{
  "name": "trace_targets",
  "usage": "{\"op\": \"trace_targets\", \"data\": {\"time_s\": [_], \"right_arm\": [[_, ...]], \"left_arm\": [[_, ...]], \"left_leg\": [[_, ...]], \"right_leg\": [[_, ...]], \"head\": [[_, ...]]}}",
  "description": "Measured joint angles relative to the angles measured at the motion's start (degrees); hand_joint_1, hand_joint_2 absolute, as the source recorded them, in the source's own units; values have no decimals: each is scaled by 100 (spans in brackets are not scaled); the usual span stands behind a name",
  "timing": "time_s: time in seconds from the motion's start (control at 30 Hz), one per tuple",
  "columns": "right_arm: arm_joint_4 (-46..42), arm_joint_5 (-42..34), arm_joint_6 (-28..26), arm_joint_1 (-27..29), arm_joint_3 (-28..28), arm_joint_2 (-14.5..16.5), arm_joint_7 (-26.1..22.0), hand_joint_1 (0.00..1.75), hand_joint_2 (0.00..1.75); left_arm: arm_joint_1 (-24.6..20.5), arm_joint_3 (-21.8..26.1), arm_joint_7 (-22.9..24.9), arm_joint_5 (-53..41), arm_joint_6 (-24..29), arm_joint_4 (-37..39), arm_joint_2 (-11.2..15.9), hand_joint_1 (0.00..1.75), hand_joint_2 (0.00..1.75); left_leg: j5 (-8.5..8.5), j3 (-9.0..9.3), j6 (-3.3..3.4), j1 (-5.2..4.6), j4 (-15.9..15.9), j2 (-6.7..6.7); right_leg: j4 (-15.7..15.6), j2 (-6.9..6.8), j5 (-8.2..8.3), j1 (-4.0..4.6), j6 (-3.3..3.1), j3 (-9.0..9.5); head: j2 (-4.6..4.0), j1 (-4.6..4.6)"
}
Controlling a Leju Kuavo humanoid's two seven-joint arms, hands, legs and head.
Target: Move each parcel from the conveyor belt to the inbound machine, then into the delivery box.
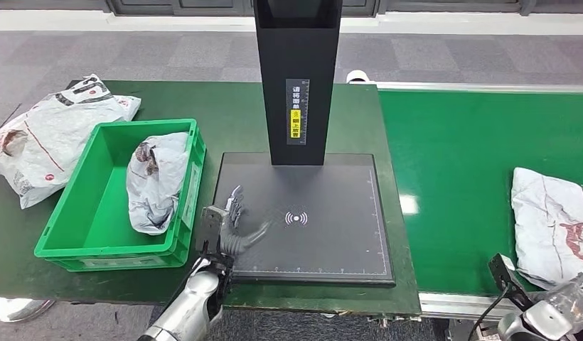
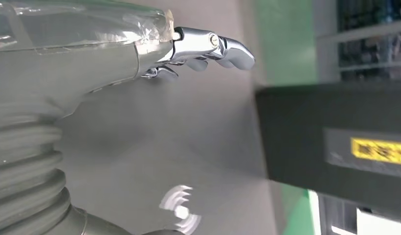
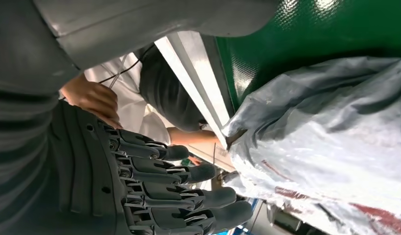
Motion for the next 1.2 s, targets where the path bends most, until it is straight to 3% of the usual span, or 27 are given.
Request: {"op": "trace_targets", "data": {"time_s": [0.07, 0.2, 0.4, 0.63, 0.93, 1.07, 1.2], "right_arm": [[0, -184, 253, -51, 2, -4, -145, 0, 175], [2, -504, 601, -110, -25, 2, -442, 175, 175], [11, -706, 733, -113, -77, 66, -660, 175, 175], [15, -853, 182, -55, -166, 145, -1070, 175, 175], [16, -1036, -297, 31, -245, 237, -1518, 175, 175], [0, -1131, -848, 35, -251, 358, -2021, 175, 175], [-623, -2122, -1671, 126, -166, 756, -3470, 175, 175]], "left_arm": [[98, 15, 21, -94, -16, -109, 10, 0, 175], [139, 19, 94, -216, -22, -236, 16, 0, 175], [163, 37, 249, -260, -54, -392, 33, 0, 175], [267, 186, 528, -316, -125, -644, 99, 0, 175], [428, 339, 542, -333, -146, -991, 151, 0, 175], [574, 459, 275, -284, -125, -1409, 164, 0, 175], [791, 536, 158, -433, 53, -2039, 161, 0, 175]], "left_leg": [[-2, 6, 4, 4, 2, -3], [-3, 21, 10, 3, 6, -4], [-3, 40, 16, 2, 9, -5], [-5, 42, 15, 2, 10, -3], [-8, 31, 14, 7, 8, -5], [-8, 23, 13, 7, 8, 0], [-5, 22, 9, 7, 8, -2]], "right_leg": [[-9, -5, -2, 2, 6, 18], [-20, -5, 9, 0, 19, 43], [-27, -5, 13, -1, 25, 66], [-27, -2, 14, 1, 25, 66], [-25, -4, 9, 8, 19, 56], [-22, -1, 9, 4, 19, 49], [-18, -1, 9, 4, 18, 41]], "head": [[0, 0], [0, 0], [0, 0], [0, 0], [0, 0], [0, 0], [0, 0]]}}
